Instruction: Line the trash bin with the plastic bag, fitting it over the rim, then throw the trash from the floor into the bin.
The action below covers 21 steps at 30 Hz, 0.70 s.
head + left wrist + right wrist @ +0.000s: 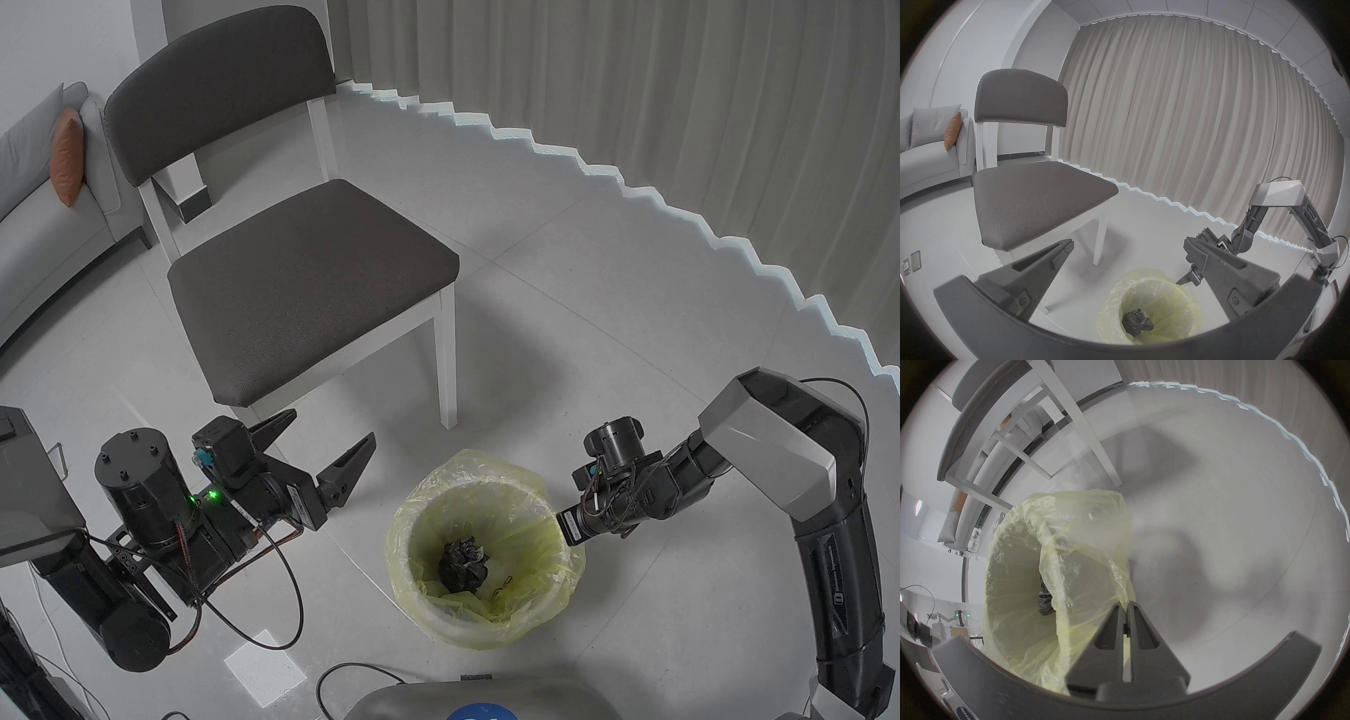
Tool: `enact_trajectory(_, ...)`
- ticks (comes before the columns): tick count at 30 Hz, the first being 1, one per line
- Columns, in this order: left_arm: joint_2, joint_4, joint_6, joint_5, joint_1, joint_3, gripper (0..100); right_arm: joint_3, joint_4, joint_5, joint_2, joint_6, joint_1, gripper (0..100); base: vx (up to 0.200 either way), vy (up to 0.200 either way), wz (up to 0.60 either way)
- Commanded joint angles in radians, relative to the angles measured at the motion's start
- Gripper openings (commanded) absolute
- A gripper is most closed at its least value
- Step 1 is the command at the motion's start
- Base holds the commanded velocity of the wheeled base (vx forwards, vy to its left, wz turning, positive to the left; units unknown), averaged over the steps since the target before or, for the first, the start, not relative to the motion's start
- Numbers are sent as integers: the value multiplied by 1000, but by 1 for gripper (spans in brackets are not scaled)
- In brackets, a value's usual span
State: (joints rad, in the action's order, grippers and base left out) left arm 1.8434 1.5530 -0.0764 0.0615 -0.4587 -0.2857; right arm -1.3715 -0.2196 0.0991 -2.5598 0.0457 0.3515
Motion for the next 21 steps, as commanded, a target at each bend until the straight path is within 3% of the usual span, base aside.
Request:
enact_trajectory(1, 0, 16, 0, 0, 0, -1, 100, -26, 23, -13, -22, 14, 4, 0, 0, 0, 0)
enact_trajectory(21, 0, 16, 1, 0, 0, 2, 100, -31, 29, -87, -16, 72, -23, 0, 0, 0, 0)
